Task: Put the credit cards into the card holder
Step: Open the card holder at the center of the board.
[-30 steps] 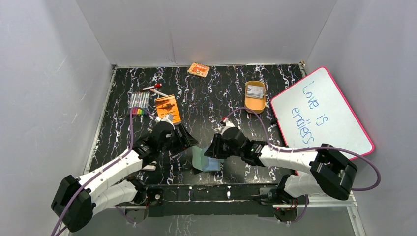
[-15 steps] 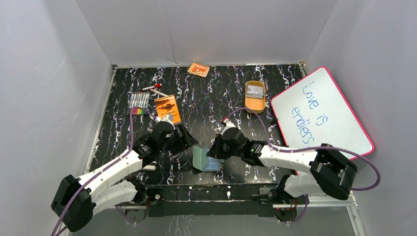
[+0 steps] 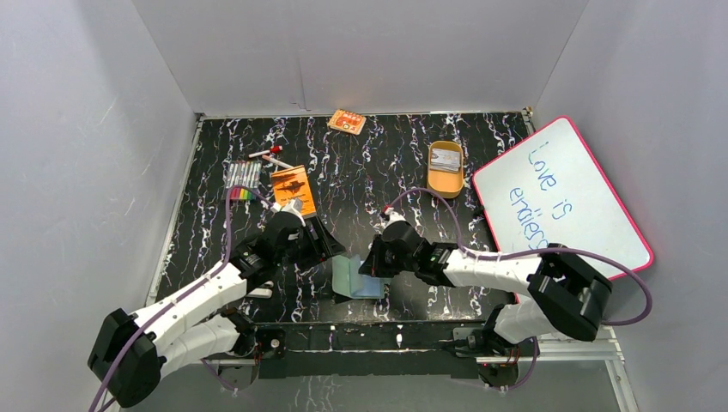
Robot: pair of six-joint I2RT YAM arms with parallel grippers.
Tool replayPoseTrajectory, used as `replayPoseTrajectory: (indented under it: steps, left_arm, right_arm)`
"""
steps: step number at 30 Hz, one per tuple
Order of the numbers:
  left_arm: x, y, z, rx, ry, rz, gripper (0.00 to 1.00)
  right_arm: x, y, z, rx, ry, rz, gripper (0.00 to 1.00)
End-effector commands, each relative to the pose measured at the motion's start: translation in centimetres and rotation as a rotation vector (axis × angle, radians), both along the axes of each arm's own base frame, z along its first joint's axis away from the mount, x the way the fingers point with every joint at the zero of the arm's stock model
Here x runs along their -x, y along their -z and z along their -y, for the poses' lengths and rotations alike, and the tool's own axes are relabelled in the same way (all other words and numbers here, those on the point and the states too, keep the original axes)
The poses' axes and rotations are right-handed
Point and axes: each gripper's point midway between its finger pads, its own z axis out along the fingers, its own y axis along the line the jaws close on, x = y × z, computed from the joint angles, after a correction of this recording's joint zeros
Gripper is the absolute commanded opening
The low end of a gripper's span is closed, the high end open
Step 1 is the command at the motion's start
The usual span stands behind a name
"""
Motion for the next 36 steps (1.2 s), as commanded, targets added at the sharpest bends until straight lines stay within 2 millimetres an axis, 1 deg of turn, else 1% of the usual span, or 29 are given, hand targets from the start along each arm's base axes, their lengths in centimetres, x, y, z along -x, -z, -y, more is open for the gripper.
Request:
replayPoseTrajectory:
  steps: [1,3,7,10,15,17,25,34,35,36]
  left_arm:
    - [-0.1,-3.7,1.1,0.058,0.06,0.071,0.64]
    - [0.1,-4.3,1.6,0.078,0.082,0.065,0.64]
    - [0.4,-4.2,2.2,0.095,0.103,0.036,0.62]
    - [0.7,-3.2,2.3,0.088,0.108,0.009,0.61]
    - [1.3,-0.6,2.4,0.074,0.112,-0.062,0.61]
    - [1.4,0.1,2.5,0.071,0.114,-0.082,0.61]
    - [1.2,1.0,2.9,0.051,0.126,-0.108,0.59]
    - [1.5,2.8,3.0,0.022,0.145,-0.153,0.57]
    - [1.5,3.0,3.0,0.019,0.145,-0.156,0.56]
    - [1.4,3.2,2.9,0.014,0.146,-0.155,0.54]
  right_arm:
    - [-1.1,-1.8,-1.6,-0.037,-0.008,0.033,0.0]
    - [-0.7,-1.8,-1.9,-0.041,-0.029,0.016,0.0]
    - [-0.9,-1.6,-2.2,-0.034,-0.031,0.009,0.0]
    - [-0.9,-1.6,-2.5,-0.041,-0.038,0.007,0.0]
    - [-0.8,-1.7,-2.7,-0.049,-0.052,0.016,0.0]
    - [-0.7,-1.7,-2.8,-0.052,-0.066,0.018,0.0]
    - [-0.5,-2.0,-2.6,-0.072,-0.077,0.031,0.0]
    - [-0.2,-2.5,-2.9,-0.105,-0.103,0.051,0.0]
    - [-0.2,-2.6,-2.9,-0.11,-0.106,0.054,0.0]
    - [-0.1,-2.7,-2.9,-0.114,-0.108,0.057,0.04]
